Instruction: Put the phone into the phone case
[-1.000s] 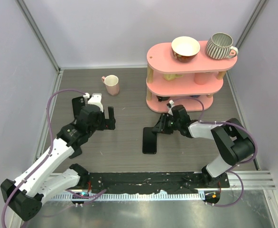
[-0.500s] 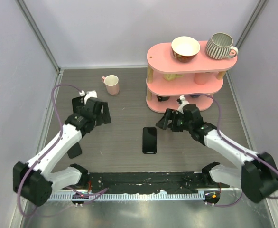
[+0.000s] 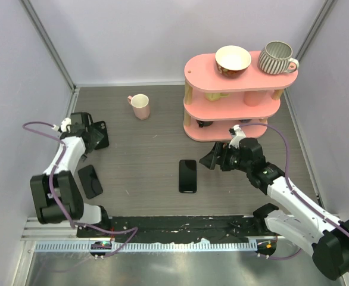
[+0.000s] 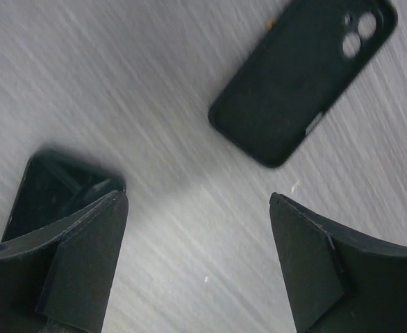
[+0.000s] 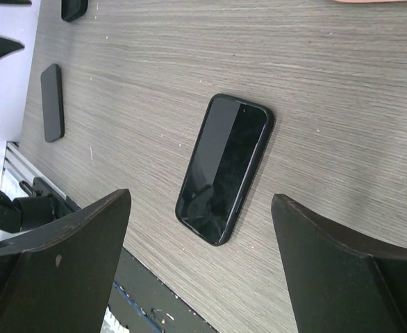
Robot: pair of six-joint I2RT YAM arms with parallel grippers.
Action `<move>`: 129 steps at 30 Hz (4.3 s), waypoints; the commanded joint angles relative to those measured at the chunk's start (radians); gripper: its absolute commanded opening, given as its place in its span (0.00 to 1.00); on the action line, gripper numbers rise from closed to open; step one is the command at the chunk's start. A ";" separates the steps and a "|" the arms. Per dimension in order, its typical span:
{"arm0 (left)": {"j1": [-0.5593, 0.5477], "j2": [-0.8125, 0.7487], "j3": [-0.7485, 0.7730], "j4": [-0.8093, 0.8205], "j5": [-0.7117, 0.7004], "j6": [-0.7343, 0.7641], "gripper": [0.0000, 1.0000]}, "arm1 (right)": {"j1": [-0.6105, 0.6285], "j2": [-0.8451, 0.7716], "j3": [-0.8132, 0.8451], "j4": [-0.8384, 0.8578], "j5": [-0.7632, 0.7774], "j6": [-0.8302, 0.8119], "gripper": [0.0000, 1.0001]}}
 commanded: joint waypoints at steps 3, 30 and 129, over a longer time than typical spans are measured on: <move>0.039 0.274 0.263 0.131 0.059 0.162 0.85 | 0.005 0.037 0.065 -0.021 -0.058 -0.063 0.88; 0.140 0.676 0.542 -0.010 0.299 0.375 0.32 | 0.002 0.001 0.065 -0.033 -0.045 -0.098 0.89; 0.168 0.124 -0.001 -0.169 -0.161 0.297 1.00 | 0.002 -0.062 0.039 0.025 -0.067 -0.100 0.89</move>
